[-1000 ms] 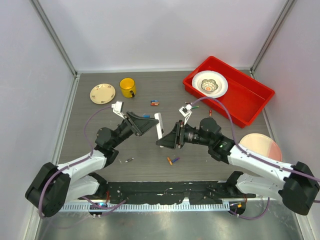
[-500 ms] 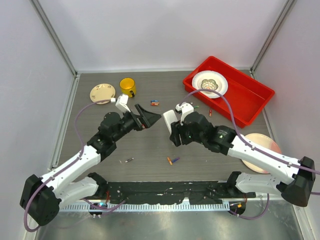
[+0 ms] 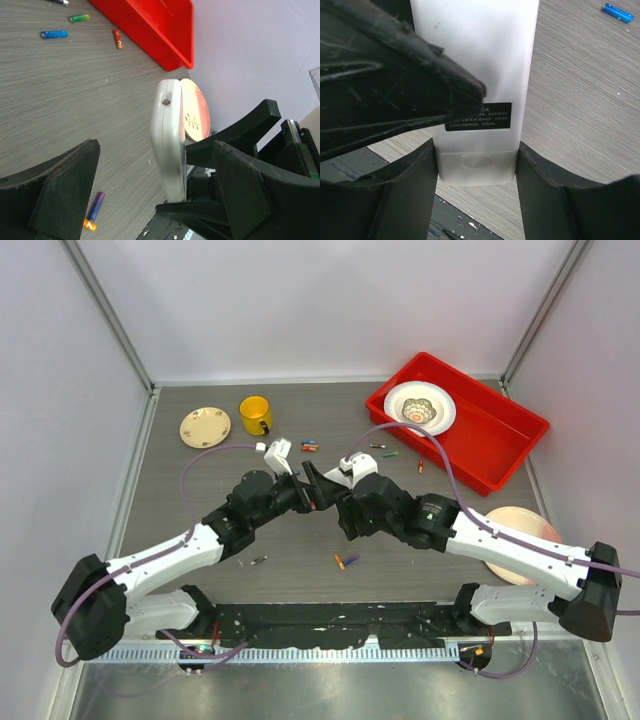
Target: Load the batteries into the remote control
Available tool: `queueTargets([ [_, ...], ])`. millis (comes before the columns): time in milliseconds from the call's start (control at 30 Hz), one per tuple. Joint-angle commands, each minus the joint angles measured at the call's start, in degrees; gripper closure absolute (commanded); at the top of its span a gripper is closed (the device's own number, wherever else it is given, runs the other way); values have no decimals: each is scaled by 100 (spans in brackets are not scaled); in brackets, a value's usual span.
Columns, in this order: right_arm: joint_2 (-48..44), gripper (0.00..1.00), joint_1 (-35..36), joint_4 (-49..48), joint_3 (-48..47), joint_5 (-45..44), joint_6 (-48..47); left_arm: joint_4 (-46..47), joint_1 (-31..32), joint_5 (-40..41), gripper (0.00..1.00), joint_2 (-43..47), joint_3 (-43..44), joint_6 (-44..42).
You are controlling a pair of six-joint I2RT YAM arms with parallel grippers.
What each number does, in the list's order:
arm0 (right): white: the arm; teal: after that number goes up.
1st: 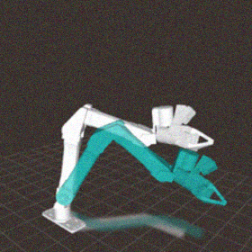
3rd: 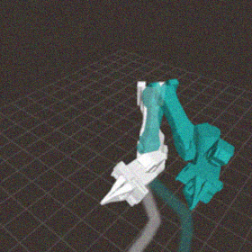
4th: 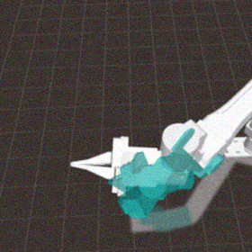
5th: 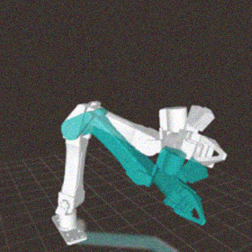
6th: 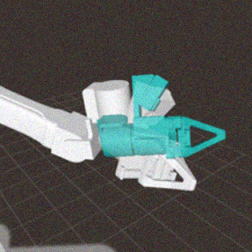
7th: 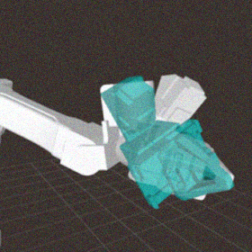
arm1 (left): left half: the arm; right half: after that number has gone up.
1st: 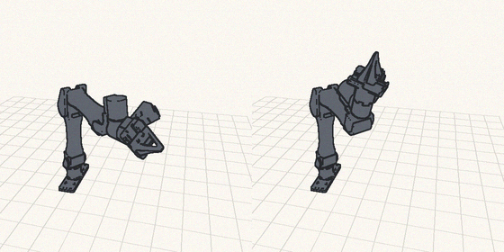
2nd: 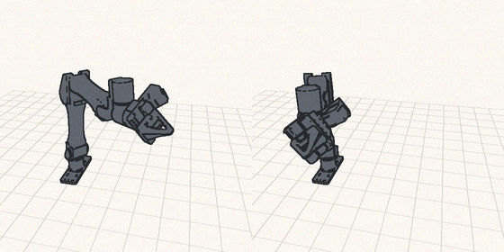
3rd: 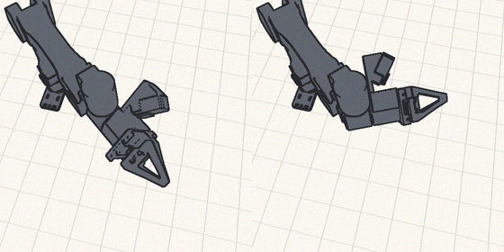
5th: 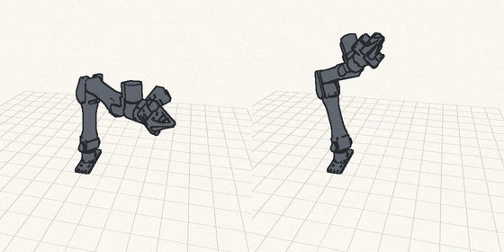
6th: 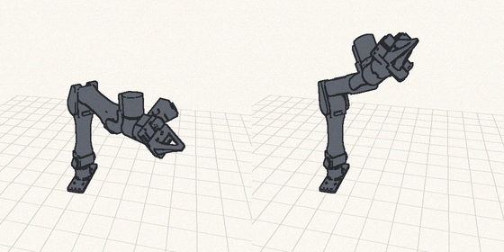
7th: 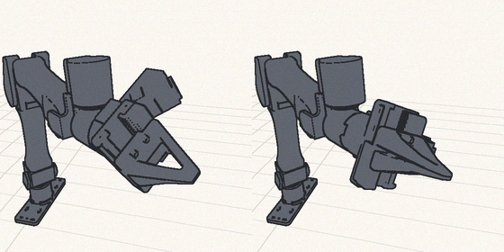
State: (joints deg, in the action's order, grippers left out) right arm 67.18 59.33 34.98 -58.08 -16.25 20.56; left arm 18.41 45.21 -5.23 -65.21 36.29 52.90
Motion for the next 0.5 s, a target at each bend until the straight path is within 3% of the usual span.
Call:
queueTargets([
  [0,41,99,96,-220,-256,-106,150,855,49,-118,3,-185,62,123],
  [100,137,99,140,-246,-256,-115,150,1050,58,-241,8,-377,53,203],
  [267,155,99,166,-281,-291,-124,168,1322,67,-478,25,-616,27,317],
  [467,129,99,167,-273,-309,-185,177,1595,102,-505,32,-625,-140,387],
])
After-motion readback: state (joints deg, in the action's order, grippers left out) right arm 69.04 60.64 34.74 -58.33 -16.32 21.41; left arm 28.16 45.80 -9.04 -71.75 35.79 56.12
